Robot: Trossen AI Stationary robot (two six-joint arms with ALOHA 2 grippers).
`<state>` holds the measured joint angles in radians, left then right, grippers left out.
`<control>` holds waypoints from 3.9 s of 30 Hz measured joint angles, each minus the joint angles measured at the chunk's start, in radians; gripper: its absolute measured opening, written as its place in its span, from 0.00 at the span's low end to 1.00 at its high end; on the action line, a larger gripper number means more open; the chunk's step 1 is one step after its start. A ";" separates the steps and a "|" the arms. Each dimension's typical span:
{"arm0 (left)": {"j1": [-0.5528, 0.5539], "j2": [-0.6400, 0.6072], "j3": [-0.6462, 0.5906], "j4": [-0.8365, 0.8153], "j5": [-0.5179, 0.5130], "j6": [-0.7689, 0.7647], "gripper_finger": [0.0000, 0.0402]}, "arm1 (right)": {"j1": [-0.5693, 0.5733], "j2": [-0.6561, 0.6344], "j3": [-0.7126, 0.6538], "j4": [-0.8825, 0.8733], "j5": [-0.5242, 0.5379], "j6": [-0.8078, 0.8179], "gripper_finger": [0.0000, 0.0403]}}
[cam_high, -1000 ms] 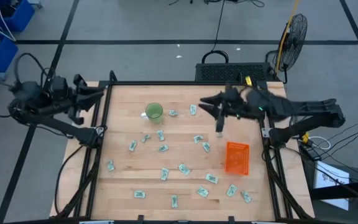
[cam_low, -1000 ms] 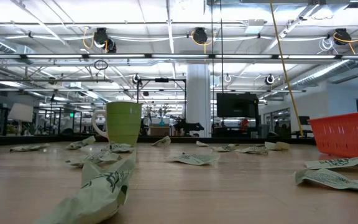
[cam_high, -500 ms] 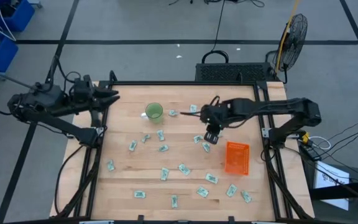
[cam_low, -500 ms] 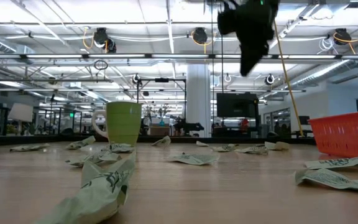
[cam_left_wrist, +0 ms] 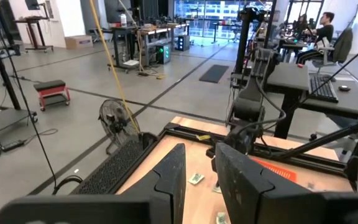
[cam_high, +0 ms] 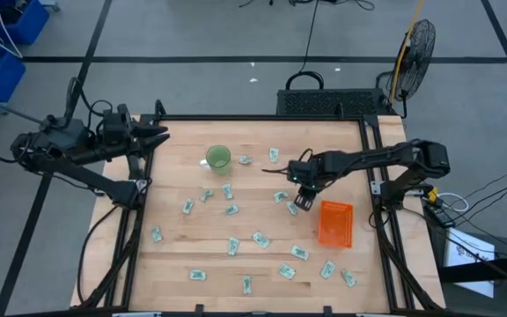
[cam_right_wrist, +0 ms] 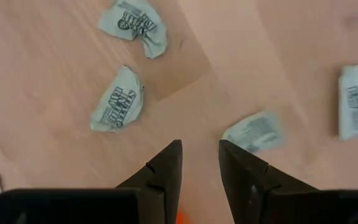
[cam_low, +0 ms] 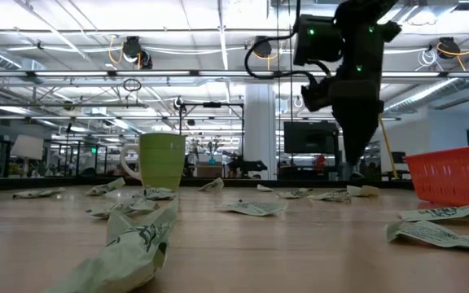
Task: Pick and place Stevia / Truvia into bins
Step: Put the stevia packet into the orange basket
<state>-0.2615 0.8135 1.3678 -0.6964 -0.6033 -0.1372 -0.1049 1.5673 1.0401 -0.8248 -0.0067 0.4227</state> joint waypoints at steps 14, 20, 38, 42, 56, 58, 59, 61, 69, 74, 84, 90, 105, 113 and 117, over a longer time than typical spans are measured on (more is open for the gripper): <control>0.000 0.000 0.000 0.002 0.000 -0.002 0.23 | -0.019 0.000 -0.150 0.164 0.084 -0.043 0.38; 0.000 0.000 0.000 0.002 0.000 -0.015 0.23 | -0.030 -0.005 -0.231 0.250 0.081 -0.043 0.34; 0.000 0.000 0.000 0.013 0.000 -0.019 0.23 | -0.031 -0.182 -0.128 0.116 -0.005 0.093 0.01; 0.000 0.000 0.000 0.013 0.000 -0.020 0.23 | -0.004 -0.284 -0.001 -0.019 -0.231 0.165 0.00; 0.000 0.007 0.000 0.012 0.000 -0.018 0.23 | 0.322 -0.390 -0.030 -0.308 -0.290 0.575 0.02; 0.000 0.011 0.000 0.012 0.000 -0.014 0.23 | 0.344 -0.383 -0.086 -0.248 -0.306 0.583 0.04; 0.000 0.011 0.000 0.011 0.000 -0.007 0.23 | 0.352 -0.379 -0.113 -0.223 -0.297 0.581 0.05; 0.000 0.015 0.000 0.011 0.000 0.005 0.23 | 0.357 -0.374 -0.162 -0.205 -0.246 0.587 0.08; 0.000 0.027 0.000 0.011 0.001 0.024 0.23 | 0.336 -0.374 -0.249 -0.183 -0.228 0.625 0.20; 0.000 0.031 -0.001 0.012 0.000 0.027 0.23 | 0.292 -0.389 -0.201 -0.167 -0.228 0.601 0.23; 0.000 0.041 -0.001 0.019 0.001 0.023 0.23 | 0.049 -0.386 -0.068 0.004 0.133 0.118 0.24; 0.000 0.051 -0.001 0.020 0.002 0.019 0.23 | -0.186 -0.284 -0.072 0.053 0.085 -0.131 0.37; 0.000 0.064 -0.001 0.020 0.031 0.024 0.23 | -0.316 0.114 -0.074 0.132 0.137 -0.268 0.46; 0.000 0.064 -0.001 0.020 0.031 0.024 0.23 | -0.323 0.181 -0.069 0.128 0.080 -0.254 0.26; 0.000 0.064 -0.001 0.020 0.030 0.024 0.23 | -0.325 0.149 -0.071 0.105 0.082 -0.212 0.05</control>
<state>-0.2615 0.8772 1.3670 -0.6765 -0.5731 -0.1131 -0.4301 1.7166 0.9695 -0.7196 0.0758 0.2111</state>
